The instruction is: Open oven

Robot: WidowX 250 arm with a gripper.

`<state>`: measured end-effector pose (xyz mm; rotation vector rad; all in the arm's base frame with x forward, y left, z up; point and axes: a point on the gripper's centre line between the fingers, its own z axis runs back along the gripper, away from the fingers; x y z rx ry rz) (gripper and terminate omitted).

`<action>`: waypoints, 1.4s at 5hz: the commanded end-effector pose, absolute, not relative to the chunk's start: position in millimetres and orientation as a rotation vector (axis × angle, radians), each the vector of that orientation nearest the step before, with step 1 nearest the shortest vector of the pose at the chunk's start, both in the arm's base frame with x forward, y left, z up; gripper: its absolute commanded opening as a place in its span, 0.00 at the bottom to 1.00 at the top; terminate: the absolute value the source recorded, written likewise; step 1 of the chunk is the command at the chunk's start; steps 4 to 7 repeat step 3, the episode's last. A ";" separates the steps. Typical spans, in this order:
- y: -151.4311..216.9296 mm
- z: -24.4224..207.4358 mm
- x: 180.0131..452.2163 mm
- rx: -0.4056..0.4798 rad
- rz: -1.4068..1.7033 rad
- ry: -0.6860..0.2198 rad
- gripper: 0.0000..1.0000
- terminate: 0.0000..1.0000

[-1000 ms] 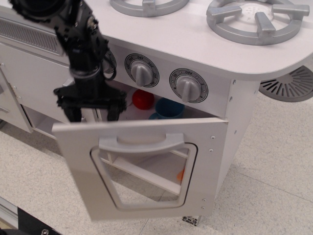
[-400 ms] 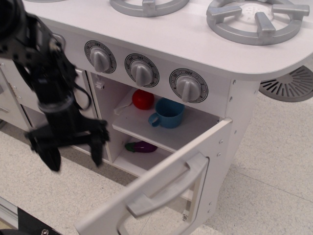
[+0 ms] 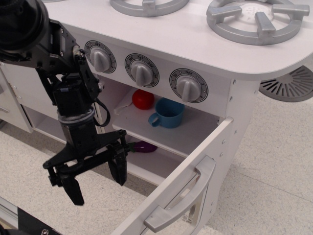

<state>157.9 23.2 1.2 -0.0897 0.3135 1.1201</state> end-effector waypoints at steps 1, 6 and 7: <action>-2.3 17.2 166.0 -0.099 1.097 0.383 1.00 0.00; -2.3 17.2 166.0 -0.099 1.097 0.383 1.00 1.00; -2.3 17.2 166.0 -0.099 1.097 0.383 1.00 1.00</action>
